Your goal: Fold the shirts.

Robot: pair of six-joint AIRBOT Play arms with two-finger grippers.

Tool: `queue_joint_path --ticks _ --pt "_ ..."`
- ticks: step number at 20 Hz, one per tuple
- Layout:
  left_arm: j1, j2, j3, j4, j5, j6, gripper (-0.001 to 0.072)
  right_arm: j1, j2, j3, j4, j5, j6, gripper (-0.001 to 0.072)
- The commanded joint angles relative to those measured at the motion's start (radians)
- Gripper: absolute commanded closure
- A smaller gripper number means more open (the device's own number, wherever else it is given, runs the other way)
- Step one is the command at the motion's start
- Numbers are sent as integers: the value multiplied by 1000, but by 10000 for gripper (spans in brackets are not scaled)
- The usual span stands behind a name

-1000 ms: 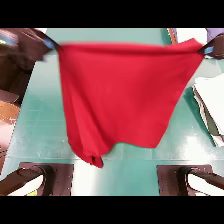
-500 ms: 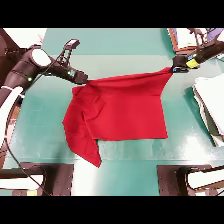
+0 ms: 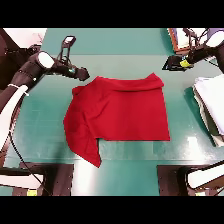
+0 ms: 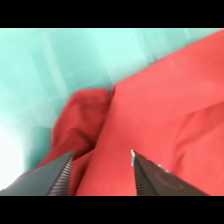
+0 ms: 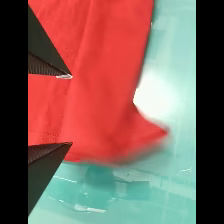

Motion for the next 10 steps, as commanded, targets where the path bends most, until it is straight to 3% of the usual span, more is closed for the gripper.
queue_joint_path --ticks 1,4,10 --pt "83 24 55 5 -238 -39 254 -29 10 0 2 141 -24 245" --pt "200 134 -5 4 -416 -39 254 -77 85 -92 10 238 -91 247" --pt "275 510 -534 -4 -469 -124 253 -134 369 -505 9 138 -135 247"
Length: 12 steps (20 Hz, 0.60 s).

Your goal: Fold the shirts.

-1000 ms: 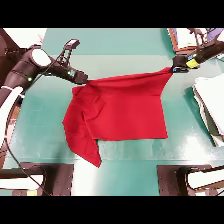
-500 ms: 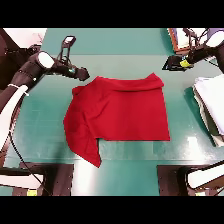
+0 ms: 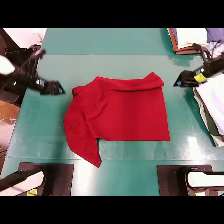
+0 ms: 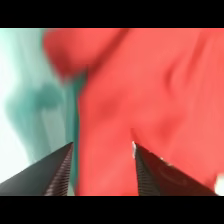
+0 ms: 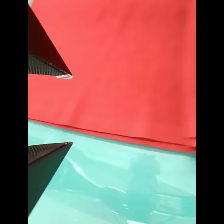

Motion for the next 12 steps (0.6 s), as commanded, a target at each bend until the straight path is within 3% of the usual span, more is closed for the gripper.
queue_joint_path --ticks 1,7,12 --pt "31 202 -306 -16 -70 -72 253 -25 150 -216 2 -63 -37 247" --pt "31 324 -633 -61 -100 -102 253 -24 280 -369 1 -126 -45 248" --pt "27 324 -726 -120 49 -97 253 -24 296 -353 2 -123 -44 248"
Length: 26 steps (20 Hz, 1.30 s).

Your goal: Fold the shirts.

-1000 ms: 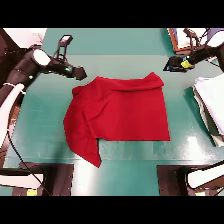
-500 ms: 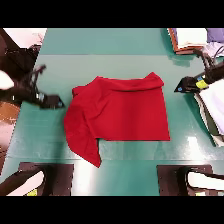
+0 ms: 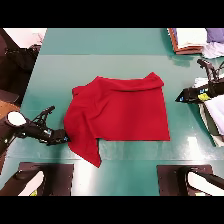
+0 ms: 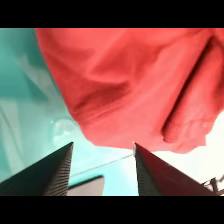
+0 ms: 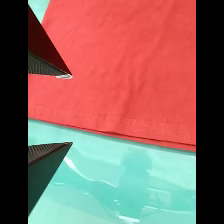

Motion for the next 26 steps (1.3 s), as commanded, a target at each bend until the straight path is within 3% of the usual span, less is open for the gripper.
queue_joint_path --ticks 1,3,4,5,6,7,14,15,20,22,24,26 --pt "-2 10 -71 -51 108 3 254 -1 15 3 0 -5 -2 248" --pt "-2 10 -73 -52 148 5 255 -1 16 10 0 -3 -2 248" --pt "-2 10 -73 -52 158 5 323 -1 15 10 -1 4 -2 248" --pt "-2 10 -73 -51 167 5 535 -2 16 9 -1 16 -2 248" --pt "-2 10 -73 -54 171 5 656 -2 16 5 -1 29 -2 247" --pt "-2 10 -72 -56 172 5 681 -4 16 -6 -1 41 -2 247" --pt "-2 10 193 47 84 5 681 -164 13 -307 0 91 -21 242" --pt "-2 10 228 35 87 5 681 -189 0 -354 3 91 -28 201" --pt "-2 10 260 27 111 5 681 -208 -108 -533 165 47 -114 189" --pt "-2 10 260 27 108 5 681 -165 -122 -557 188 -11 -121 308" --pt "-2 10 260 28 108 5 681 -121 -122 -554 201 -47 -122 311" --pt "-2 10 260 28 107 5 681 -80 -121 -552 206 -56 -121 475"
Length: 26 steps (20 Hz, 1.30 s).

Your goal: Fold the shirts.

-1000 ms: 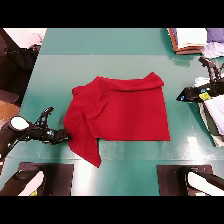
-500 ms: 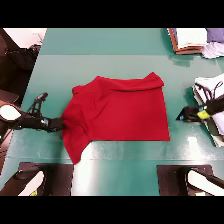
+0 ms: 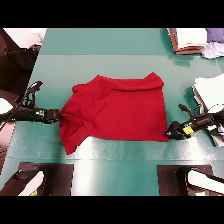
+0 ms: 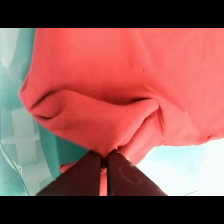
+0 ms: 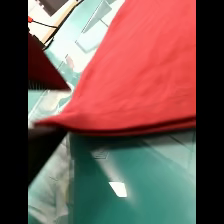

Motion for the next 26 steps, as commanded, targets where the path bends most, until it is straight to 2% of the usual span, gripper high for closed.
queue_joint_path --ticks 1,2,4,7,12,15,18,22,26 --pt "0 1 4 0 -4 0 681 69 -9 -17 16 -61 -11 577" --pt "0 1 4 0 -5 0 681 87 -9 -17 16 -61 -11 686" --pt "0 1 32 4 -8 -1 682 116 19 -13 18 -63 -10 693" --pt "0 1 245 16 -43 0 682 116 145 113 19 -22 27 693" --pt "0 1 841 16 -68 0 681 54 369 622 18 -60 110 693" --pt "0 1 1192 15 -37 0 681 5 436 967 17 -124 114 693" --pt "0 1 1448 11 8 -2 681 -55 462 1238 10 -116 114 693" --pt "0 1 1604 -33 36 -45 682 -160 467 1451 8 -52 126 693" --pt "0 1 1580 -100 -25 -45 682 -198 480 1419 10 -19 142 693"
